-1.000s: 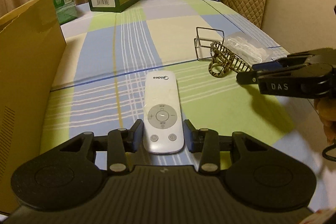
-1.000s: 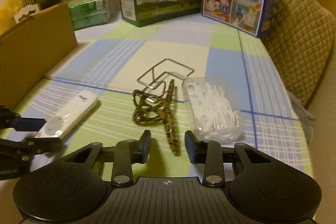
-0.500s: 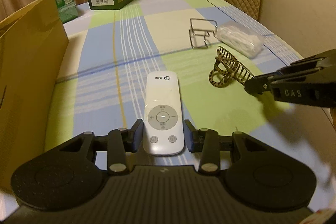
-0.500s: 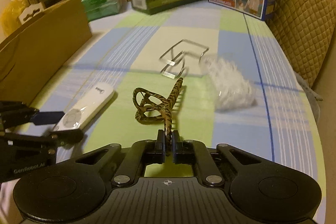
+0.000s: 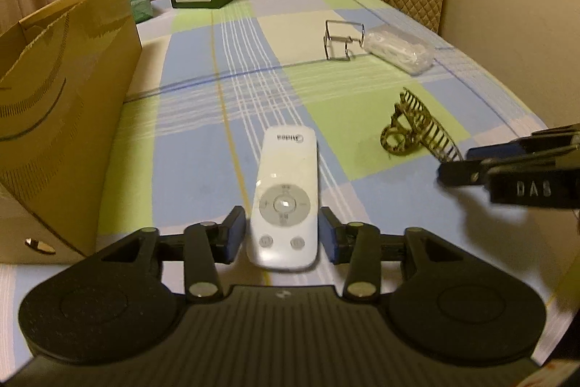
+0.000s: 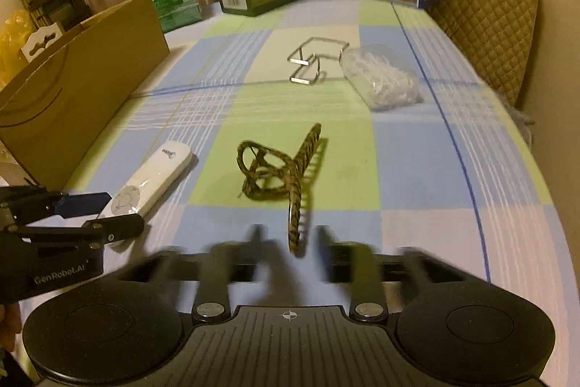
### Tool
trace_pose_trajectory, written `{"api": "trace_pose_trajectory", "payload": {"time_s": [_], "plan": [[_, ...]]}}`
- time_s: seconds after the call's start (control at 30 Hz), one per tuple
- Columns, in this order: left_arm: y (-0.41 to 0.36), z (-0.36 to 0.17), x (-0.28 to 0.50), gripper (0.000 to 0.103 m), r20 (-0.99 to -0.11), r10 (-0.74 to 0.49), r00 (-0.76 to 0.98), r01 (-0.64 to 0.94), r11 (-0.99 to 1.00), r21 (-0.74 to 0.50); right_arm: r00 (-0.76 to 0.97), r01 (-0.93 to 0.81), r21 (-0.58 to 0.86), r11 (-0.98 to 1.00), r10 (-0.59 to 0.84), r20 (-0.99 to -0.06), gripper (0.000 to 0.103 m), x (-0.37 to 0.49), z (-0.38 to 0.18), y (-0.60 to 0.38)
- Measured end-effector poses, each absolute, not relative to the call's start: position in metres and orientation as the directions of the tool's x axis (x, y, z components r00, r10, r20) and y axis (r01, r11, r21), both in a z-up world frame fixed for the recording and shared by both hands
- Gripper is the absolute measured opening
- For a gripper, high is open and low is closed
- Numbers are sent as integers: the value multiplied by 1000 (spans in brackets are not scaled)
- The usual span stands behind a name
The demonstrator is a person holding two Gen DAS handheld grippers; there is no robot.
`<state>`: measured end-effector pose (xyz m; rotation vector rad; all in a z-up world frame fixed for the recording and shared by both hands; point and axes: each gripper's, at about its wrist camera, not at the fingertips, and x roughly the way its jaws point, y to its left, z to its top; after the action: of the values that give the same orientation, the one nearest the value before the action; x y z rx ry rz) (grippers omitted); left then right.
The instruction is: Organize rigid objects
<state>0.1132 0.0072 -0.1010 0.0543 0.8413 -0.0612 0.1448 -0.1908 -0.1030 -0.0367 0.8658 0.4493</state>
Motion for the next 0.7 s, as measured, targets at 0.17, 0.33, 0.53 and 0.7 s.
{"api": "trace_pose_trajectory", "payload": {"time_s": [0.17,0.33,0.53,0.7], "plan": [[13,-94,117,44,-725,-48,687,67,998,-2,611,-398,145,906,380,-694,56,147,-98,-187],[19,-95,119,45,-726,-56,685,43,998,-37,599,-403,167,900,397,-695,56,159,-104,-177],[21,-98,121,46,-724,-60,687,41,998,-44,613,-385,140,912,366,-700,56,166,-113,-167],[16,-100,124,45,-726,-66,685,66,997,-28,619,-384,145,912,370,-693,56,173,-116,-161]]}}
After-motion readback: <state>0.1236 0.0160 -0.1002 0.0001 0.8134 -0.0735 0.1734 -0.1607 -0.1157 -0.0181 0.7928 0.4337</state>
